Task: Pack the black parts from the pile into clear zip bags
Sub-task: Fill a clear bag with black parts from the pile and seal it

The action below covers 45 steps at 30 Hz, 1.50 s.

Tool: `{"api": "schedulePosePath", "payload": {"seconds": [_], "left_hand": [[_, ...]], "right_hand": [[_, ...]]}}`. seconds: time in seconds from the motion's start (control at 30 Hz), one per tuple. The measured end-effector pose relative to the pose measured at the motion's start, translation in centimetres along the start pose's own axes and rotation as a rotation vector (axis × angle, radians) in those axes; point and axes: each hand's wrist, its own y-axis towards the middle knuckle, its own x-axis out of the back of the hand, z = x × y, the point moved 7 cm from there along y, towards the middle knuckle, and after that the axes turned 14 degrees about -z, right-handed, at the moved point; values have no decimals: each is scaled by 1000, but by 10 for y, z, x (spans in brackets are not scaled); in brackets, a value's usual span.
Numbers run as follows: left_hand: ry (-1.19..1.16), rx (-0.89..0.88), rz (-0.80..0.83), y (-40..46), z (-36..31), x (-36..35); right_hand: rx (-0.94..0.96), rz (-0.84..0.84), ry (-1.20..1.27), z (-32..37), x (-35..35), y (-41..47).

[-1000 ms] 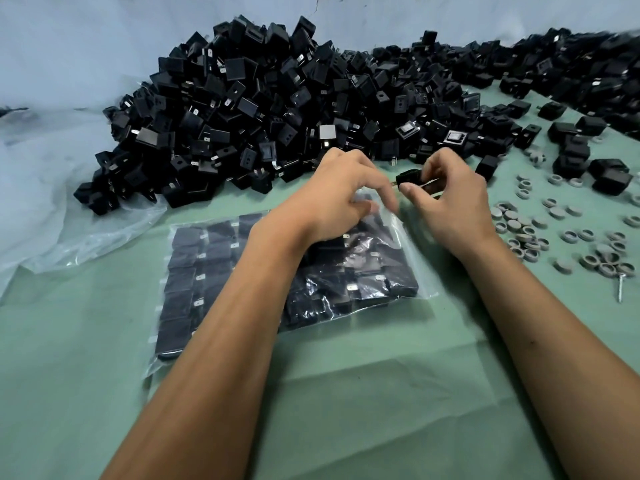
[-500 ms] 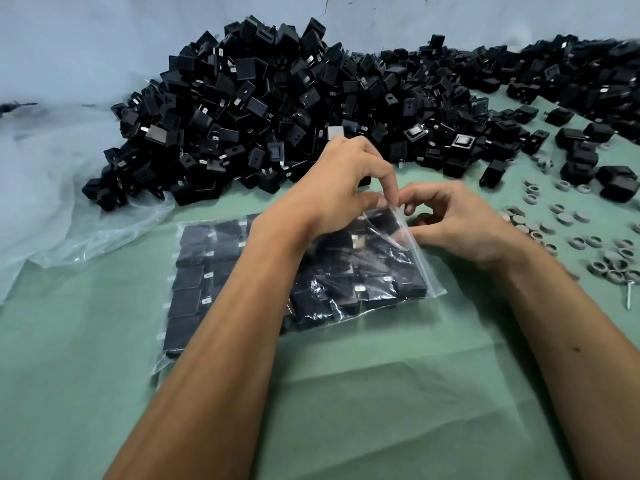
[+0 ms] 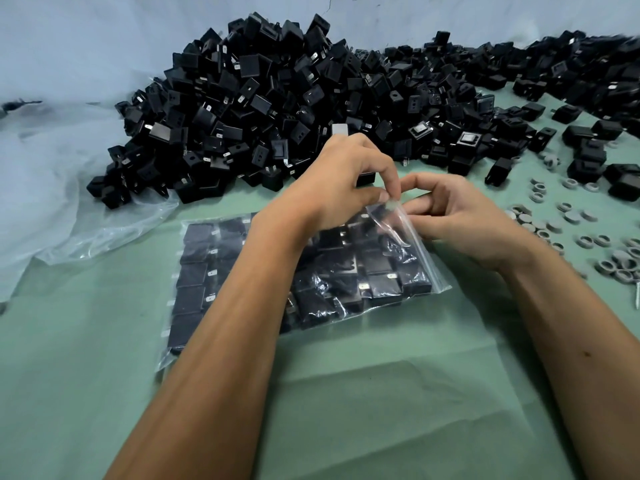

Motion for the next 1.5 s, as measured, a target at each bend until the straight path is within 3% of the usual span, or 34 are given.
{"api": "schedulePosePath", "payload": {"seconds": [0.13, 0.33, 0.47, 0.57, 0.67, 0.73, 0.87, 1.13, 1.33, 1.5], "left_hand": [[-5, 15, 10, -1, 1, -2], [-30, 41, 36, -2, 2, -10], [-44, 71, 65, -5, 5, -13], [-18, 69, 98, -6, 6, -17], [-23, 74, 108, -5, 5, -17], [-13, 69, 113, -5, 4, -17], [-11, 95, 154, -7, 5, -21], [5, 16, 121, -8, 1, -14], [12, -9, 103, -7, -1, -11], [27, -10, 92, -7, -4, -9]], "right_hand": [[-8, -70, 45, 0, 17, 3], [-91, -5, 120, -4, 2, -1], [-61, -227, 101, -5, 21, 11], [-44, -437, -48, -11, 34, 25], [114, -543, -230, 5, 32, 51], [221, -422, -405, 17, 20, 74], [295, -15, -880, 14, -8, 102], [419, -172, -765, 11, 0, 93], [424, -234, -895, 10, 0, 96], [460, -91, -906, 8, -12, 95]]}}
